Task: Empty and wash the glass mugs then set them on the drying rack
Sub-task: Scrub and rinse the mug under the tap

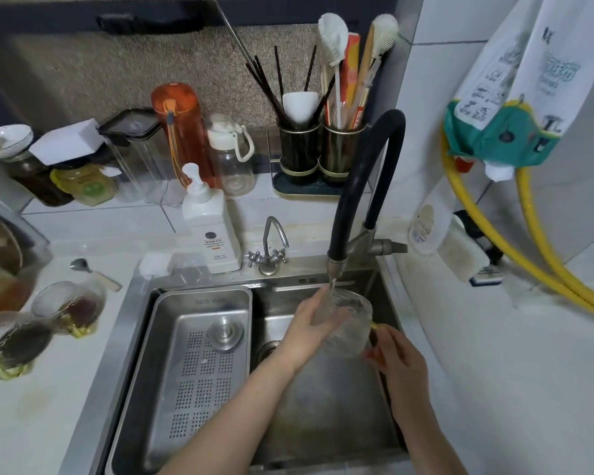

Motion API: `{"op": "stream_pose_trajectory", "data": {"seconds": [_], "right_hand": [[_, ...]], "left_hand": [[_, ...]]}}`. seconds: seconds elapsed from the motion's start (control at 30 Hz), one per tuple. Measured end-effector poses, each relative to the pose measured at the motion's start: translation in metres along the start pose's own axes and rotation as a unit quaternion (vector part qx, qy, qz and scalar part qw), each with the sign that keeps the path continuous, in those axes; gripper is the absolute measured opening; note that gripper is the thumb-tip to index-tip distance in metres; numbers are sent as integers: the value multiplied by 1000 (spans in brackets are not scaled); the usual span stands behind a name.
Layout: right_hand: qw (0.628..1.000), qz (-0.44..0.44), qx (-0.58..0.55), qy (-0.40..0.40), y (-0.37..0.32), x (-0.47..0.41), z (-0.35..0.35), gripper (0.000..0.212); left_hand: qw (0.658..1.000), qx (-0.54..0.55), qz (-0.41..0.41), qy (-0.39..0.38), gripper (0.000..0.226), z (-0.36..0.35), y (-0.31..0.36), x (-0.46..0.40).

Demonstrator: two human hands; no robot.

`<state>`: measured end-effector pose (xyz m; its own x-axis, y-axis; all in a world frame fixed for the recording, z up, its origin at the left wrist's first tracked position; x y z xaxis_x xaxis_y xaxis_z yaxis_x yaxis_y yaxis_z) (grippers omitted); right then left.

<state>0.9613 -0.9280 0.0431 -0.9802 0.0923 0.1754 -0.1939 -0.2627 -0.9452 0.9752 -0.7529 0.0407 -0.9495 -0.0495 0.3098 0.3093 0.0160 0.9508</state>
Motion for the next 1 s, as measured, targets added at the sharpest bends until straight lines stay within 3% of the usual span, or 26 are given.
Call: {"op": "stream_pose_trajectory", "data": {"seconds": [0.07, 0.2, 0.33, 0.47, 0.73, 0.9, 1.0], "right_hand": [[1000, -13, -9, -3, 3, 6, 0, 16], [997, -5, 32, -71, -9, 2, -28, 17], [988, -117, -58, -83, 4, -16, -41, 20], [927, -268, -237, -114, 26, -14, -57, 19], [835, -388, -377, -98, 45, -2, -64, 14], [842, -371, -378, -98, 50, -10, -62, 22], [870, -323, -346, -134, 28, -20, -61, 19]], "left_hand": [[1000, -8, -7, -5, 46, 1, -1, 5], [998, 11, 13, 54, 69, 30, -10, 10], [995, -61, 12, 72, 77, 31, 2, -2], [975, -204, -26, 83, 68, 28, 15, -7], [948, -270, -137, 96, 68, 13, 37, -10], [941, -291, -143, 99, 72, -4, 43, -14], [964, -171, -141, 149, 52, 17, 40, -13]]}}
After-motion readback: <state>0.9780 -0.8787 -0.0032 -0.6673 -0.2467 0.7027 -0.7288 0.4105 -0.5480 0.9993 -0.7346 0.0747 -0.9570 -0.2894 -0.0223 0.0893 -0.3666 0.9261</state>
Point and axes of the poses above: each hand's wrist, its own x-axis away from the middle knuckle, its own z-axis out of the back of the hand, y = z × x, the point moved 10 cm from there along -x, towards the middle knuckle, and after that the axes turned 9 degrees about x, right-handed, at the moved point
